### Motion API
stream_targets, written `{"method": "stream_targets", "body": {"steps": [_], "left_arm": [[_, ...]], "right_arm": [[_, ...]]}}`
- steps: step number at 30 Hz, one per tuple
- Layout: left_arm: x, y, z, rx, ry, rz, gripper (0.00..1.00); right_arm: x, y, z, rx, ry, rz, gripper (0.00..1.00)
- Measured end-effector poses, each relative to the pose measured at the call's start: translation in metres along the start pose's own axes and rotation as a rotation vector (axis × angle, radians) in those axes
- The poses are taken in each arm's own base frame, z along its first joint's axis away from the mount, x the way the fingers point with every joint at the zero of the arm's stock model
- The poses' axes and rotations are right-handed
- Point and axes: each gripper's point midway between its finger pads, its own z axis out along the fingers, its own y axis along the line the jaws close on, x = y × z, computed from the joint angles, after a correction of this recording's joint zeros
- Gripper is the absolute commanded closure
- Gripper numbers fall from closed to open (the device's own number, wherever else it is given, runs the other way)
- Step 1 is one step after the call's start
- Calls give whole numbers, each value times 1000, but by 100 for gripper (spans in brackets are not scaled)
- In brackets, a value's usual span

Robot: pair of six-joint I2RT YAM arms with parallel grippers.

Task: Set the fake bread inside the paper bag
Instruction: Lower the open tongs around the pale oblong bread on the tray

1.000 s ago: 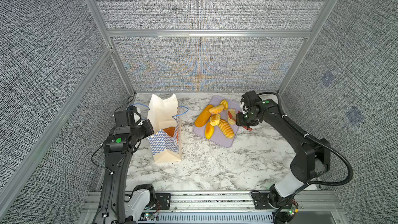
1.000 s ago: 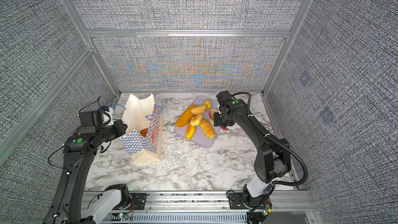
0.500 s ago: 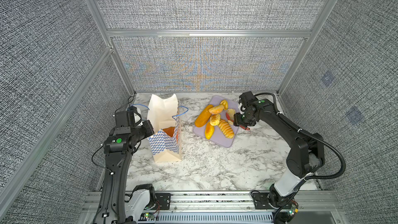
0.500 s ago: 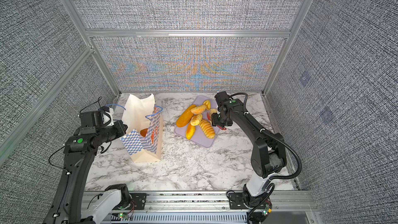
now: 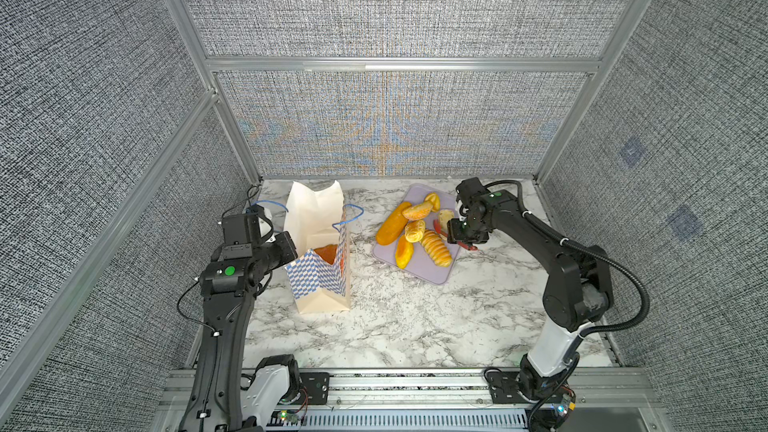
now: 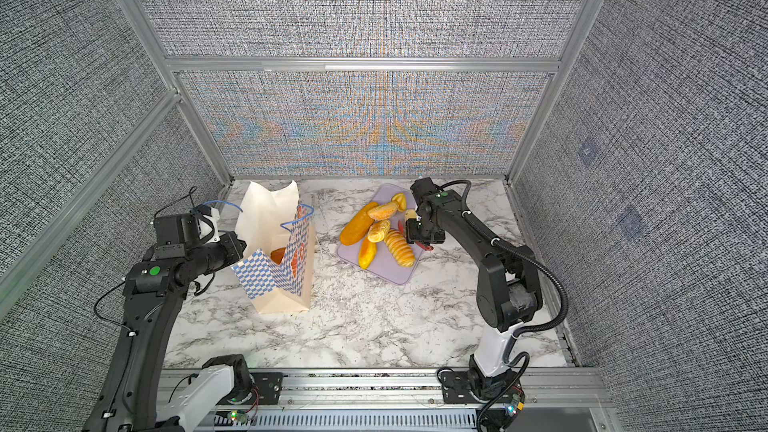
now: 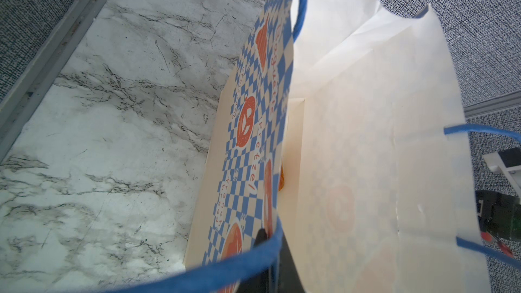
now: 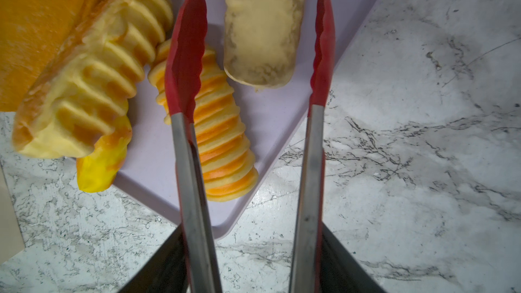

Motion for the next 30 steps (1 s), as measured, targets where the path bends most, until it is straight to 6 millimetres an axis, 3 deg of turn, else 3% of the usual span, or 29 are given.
{"method": "stream_targets", "body": {"steps": [15, 30], "left_arm": [[0, 0, 0, 0, -1, 0, 92], [0, 0, 0, -1, 1, -1, 92]], "right_arm": [[-9, 0, 17, 2, 3, 20, 42], [-9, -1, 14, 6, -5, 26, 46]]}}
